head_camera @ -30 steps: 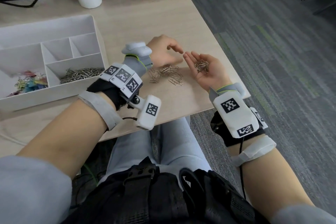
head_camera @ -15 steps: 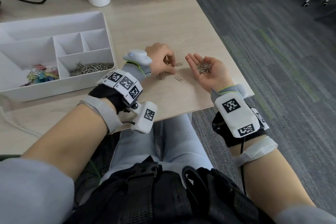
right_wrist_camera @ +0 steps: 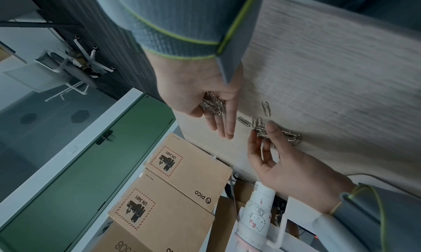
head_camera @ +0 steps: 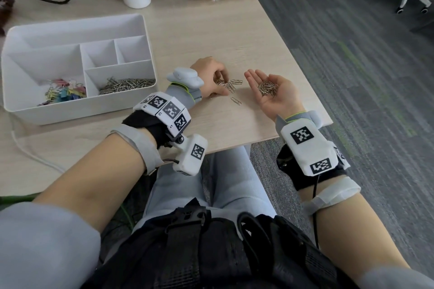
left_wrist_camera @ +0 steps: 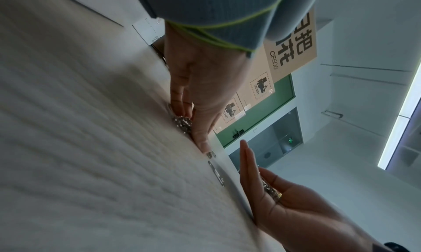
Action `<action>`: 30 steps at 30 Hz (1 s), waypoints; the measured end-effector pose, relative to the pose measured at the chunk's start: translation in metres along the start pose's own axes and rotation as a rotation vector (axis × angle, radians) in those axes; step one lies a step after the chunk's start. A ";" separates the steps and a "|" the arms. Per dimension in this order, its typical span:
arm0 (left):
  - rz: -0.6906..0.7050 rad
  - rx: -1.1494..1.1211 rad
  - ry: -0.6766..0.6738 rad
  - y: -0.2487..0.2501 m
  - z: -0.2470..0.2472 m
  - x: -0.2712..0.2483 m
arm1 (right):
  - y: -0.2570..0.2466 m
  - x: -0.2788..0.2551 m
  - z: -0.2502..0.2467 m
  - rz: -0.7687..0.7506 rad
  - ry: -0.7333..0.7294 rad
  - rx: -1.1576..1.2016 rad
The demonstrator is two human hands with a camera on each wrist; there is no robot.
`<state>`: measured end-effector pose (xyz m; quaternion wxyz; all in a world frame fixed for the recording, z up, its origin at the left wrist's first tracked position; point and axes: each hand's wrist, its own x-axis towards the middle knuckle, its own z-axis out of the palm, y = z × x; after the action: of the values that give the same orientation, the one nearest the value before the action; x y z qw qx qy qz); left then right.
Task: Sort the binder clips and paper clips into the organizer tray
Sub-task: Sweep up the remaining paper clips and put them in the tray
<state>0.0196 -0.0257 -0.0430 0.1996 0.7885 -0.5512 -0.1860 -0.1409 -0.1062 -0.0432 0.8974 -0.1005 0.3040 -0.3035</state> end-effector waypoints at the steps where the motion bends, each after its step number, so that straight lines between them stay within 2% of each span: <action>1: 0.006 -0.003 0.002 0.001 0.001 0.000 | 0.000 -0.001 0.001 -0.010 0.001 0.012; 13: -0.041 0.043 -0.036 0.012 0.002 0.014 | -0.004 0.002 0.000 -0.010 0.008 -0.003; 24: -0.050 -0.317 0.036 0.018 -0.014 0.021 | -0.002 0.011 0.002 0.055 0.016 -0.119; 30: 0.067 -0.380 -0.021 0.043 -0.016 0.025 | 0.004 0.019 0.010 0.057 0.040 -0.093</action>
<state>0.0016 -0.0615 -0.0085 0.3451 0.7157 -0.5343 -0.2883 -0.1206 -0.1145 -0.0459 0.8939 -0.1274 0.3382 -0.2651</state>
